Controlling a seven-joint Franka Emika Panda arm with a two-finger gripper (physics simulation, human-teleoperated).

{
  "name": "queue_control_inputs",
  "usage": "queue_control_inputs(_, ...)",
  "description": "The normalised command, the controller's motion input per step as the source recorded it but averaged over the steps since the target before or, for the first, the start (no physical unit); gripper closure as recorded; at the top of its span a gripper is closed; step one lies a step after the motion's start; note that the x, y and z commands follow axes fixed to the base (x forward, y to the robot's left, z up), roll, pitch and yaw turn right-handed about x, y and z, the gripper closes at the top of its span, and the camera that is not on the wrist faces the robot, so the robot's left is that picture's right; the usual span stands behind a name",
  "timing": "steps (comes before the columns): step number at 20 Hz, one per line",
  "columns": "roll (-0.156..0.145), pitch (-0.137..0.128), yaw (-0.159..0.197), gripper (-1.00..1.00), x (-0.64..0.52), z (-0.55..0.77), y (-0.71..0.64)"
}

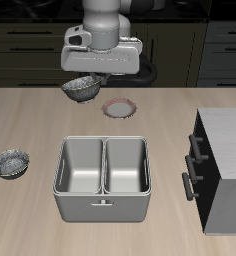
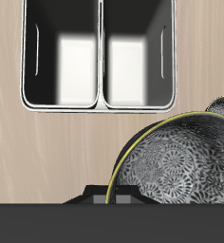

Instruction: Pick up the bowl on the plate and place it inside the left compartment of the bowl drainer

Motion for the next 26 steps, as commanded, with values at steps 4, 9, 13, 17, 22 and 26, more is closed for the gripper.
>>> queue_control_inputs(4,0.01,0.011,0.001,1.0,0.18,0.07,0.06)
queue_control_inputs(9,0.026,0.002,0.02,1.0,0.31,0.14,0.21)
queue_control_inputs(13,0.025,0.006,0.011,1.0,0.26,0.08,0.16)
queue_control_inputs(17,0.018,0.019,-0.001,1.0,0.22,0.0,0.12)
queue_control_inputs(22,0.019,0.019,0.002,1.0,0.25,0.01,0.1)
queue_control_inputs(26,0.024,0.02,0.01,1.0,0.29,-0.03,0.16)
